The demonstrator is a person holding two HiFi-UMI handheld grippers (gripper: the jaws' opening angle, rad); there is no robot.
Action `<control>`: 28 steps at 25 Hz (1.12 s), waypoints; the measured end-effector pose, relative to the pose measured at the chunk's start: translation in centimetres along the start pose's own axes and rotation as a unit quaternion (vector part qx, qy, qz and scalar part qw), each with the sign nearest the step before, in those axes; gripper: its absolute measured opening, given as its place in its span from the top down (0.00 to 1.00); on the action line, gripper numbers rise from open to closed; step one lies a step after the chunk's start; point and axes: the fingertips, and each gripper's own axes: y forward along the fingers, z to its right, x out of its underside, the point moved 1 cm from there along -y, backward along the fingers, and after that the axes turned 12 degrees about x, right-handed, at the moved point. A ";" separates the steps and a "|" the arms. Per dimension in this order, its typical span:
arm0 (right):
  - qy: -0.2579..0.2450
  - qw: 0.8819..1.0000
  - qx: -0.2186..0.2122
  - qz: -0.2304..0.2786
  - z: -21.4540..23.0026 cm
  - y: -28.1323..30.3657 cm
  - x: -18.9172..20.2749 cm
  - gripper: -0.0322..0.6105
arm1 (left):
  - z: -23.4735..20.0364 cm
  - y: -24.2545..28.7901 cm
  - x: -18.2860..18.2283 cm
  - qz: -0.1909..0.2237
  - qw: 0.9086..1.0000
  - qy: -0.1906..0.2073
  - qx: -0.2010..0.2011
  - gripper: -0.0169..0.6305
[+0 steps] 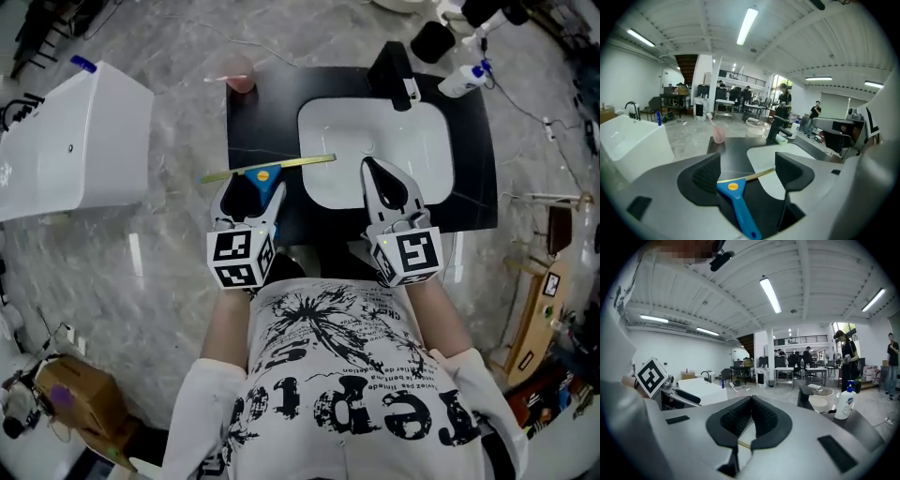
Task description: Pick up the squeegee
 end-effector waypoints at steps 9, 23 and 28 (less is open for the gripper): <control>-0.007 0.993 -0.103 -0.059 -0.5 4.8 5.5 0.93 | -2.7 3.2 9.7 -0.086 0.988 -0.093 -0.088 0.43; -0.003 0.986 -0.116 -0.118 -0.7 8.6 11.0 0.93 | -6.1 6.8 14.8 -0.157 0.973 -0.087 -0.147 0.44; -0.001 0.988 -0.104 -0.116 -0.4 8.5 10.7 0.93 | -5.9 6.9 14.7 -0.155 0.974 -0.081 -0.145 0.52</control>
